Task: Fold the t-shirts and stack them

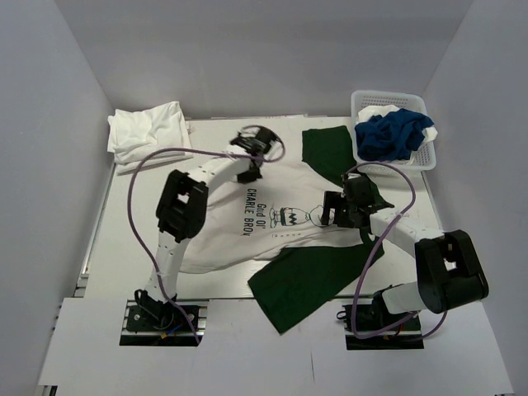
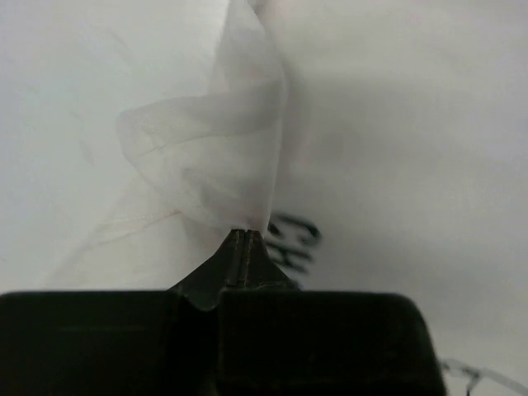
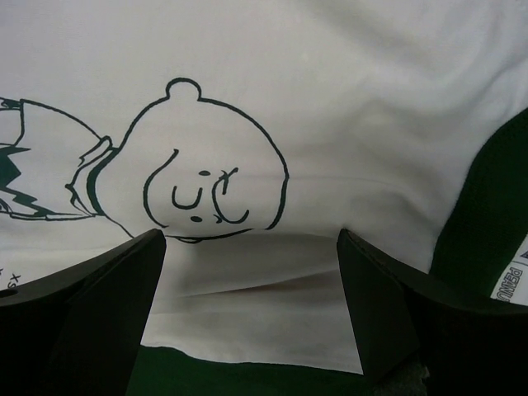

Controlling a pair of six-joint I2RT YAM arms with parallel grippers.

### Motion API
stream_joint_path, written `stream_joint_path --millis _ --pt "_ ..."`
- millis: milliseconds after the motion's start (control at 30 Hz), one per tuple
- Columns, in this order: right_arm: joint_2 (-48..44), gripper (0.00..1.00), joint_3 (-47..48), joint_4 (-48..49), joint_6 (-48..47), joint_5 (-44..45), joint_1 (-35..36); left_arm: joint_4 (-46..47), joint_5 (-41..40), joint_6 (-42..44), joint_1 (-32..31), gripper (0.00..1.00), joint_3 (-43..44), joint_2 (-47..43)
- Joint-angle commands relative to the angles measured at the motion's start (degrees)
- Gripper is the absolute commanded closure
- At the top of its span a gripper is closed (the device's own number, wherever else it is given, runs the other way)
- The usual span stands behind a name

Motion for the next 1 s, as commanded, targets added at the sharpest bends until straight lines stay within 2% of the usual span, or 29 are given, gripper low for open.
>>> stream_joint_path --millis 0,67,167,200,233,267,367,467,500,567,633,700,733,900,967 --pt "-2.02 0.1 -0.99 1.35 2.26 2.19 0.09 -6.4 0.22 -6.74 -6.66 1.0 -2.25 -2.2" --pt "-3.08 0.1 -1.96 0.91 5.6 6.15 -0.26 -9.75 2.06 -8.6 -11.14 1.0 -2.25 -1.14" --pt "-3.87 0.1 -3.45 1.43 7.36 8.45 -0.96 -7.23 6.62 -8.36 -15.72 0.99 -4.0 -2.53" --pt "-3.79 0.1 -3.63 2.57 7.36 6.88 -1.05 -6.16 7.86 -7.74 -16.34 0.74 -5.57 -3.06" --pt "-3.61 0.1 -3.81 2.84 7.71 6.34 -1.22 -5.37 7.87 -7.73 -16.87 0.59 -6.2 -3.59" --pt "-2.91 0.1 -4.07 3.45 7.8 4.34 -1.31 -5.36 6.3 -7.73 -16.87 0.39 -6.2 -4.12" --pt "-1.85 0.1 -3.81 3.46 7.8 3.44 -1.84 -7.82 3.92 -8.26 -17.4 0.24 -5.59 -5.35" --pt "-1.24 0.1 -3.54 3.28 7.63 2.83 -1.93 -5.64 4.87 -8.79 -17.4 0.19 -8.04 -9.91" --pt "-1.41 0.1 -3.46 3.37 7.63 2.56 -1.93 -1.45 8.1 -6.7 -16.44 0.19 -11.09 -11.4" --pt "-1.41 0.1 -3.72 3.98 7.19 2.04 -2.1 3.05 9.19 -5.28 -15.65 0.19 -14.36 -15.45" --pt "-1.67 0.1 -3.81 4.16 7.1 1.94 -2.1 5.71 7.26 -3.61 -15.03 0.09 -15.69 -16.17" --pt "-1.5 0.1 -3.81 4.07 7.01 1.94 -2.19 6.41 7.26 -1.5 -13.98 0.06 -14.39 -16.17" --pt "-1.59 0.1 -3.81 4.16 6.75 2.12 -2.02 7.55 8.47 -0.27 -13.97 0.01 -14.38 -16.17" --pt "-0.62 0.1 -3.54 3.81 6.84 2.29 -2.02 12.12 18.75 10.44 -12.13 0.01 -12.97 -13.36" --pt "-0.1 0.1 -3.28 3.46 6.92 2.73 -2.36 15.46 23.57 16.22 -12.13 0.01 -15.15 -13.35"
